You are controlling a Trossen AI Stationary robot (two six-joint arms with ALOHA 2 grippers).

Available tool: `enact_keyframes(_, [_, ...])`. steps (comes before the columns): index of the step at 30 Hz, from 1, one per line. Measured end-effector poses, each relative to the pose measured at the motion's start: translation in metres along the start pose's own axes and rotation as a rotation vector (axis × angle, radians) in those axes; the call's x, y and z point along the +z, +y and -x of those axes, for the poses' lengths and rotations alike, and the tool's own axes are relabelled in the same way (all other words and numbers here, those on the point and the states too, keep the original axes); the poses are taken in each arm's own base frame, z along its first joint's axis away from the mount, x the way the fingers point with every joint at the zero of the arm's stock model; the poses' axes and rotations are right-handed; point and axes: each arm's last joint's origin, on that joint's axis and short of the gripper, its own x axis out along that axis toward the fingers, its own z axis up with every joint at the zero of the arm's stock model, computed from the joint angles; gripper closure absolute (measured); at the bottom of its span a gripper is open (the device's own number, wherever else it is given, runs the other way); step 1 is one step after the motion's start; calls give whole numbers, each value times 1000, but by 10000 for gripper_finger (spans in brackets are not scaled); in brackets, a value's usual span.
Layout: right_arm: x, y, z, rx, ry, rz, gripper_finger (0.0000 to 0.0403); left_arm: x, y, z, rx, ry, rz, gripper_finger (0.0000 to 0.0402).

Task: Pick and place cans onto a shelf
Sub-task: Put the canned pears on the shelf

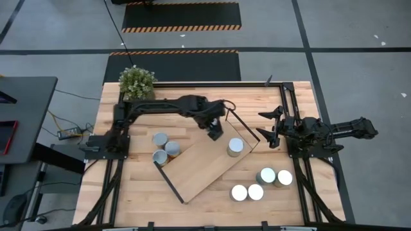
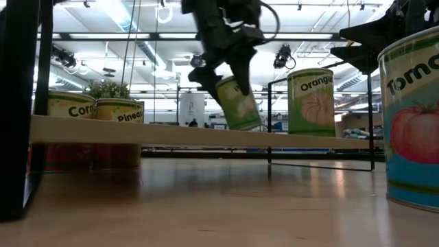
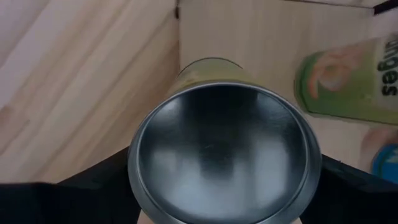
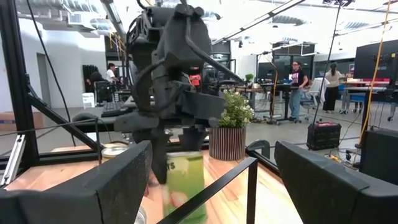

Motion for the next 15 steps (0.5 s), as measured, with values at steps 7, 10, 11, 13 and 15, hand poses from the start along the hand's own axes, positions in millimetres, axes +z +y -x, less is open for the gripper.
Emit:
enact_keyframes(7, [0, 0, 0, -1, -1, 0, 56, 14, -21, -7, -9, -13, -93, 79])
enact_keyframes(10, [0, 0, 0, 0, -1, 0, 56, 13, -30, -12, -31, -13, -160, 79])
enact_keyframes(11, [0, 0, 0, 0, 0, 0, 56, 12, -32, -13, -37, -10, -183, 78])
enact_keyframes(13, [0, 0, 0, 0, -1, 0, 56, 9, -34, -18, -32, 5, -211, 76])
enact_keyframes(15, [0, 0, 0, 0, 0, 0, 56, 9, -36, -22, -31, 0, -217, 67])
